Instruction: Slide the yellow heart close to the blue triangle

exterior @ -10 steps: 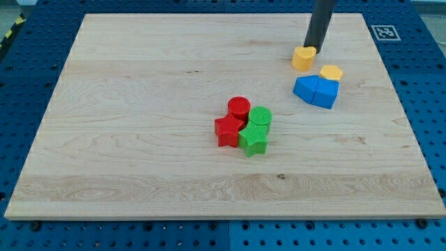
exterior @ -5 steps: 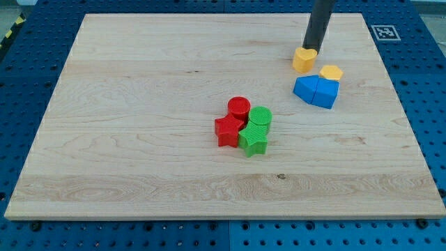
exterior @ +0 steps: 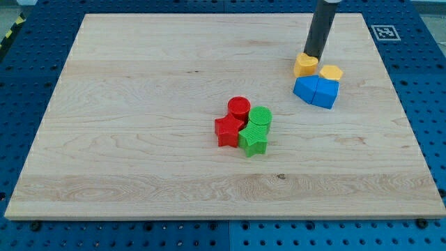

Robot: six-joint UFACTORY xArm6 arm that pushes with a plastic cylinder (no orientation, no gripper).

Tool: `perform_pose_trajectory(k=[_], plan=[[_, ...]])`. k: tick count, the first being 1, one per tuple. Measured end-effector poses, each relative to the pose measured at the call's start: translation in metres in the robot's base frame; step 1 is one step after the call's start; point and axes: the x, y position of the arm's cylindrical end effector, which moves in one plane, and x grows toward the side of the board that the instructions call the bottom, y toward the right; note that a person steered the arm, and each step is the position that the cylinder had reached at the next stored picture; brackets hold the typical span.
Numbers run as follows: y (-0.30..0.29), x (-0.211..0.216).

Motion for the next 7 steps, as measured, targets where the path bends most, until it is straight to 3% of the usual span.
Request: perform_pose_trajectory(k=[2,6,7], plan=[[-0.028,-0.012],[-0.036,0.010],[-0.049,-0.005]])
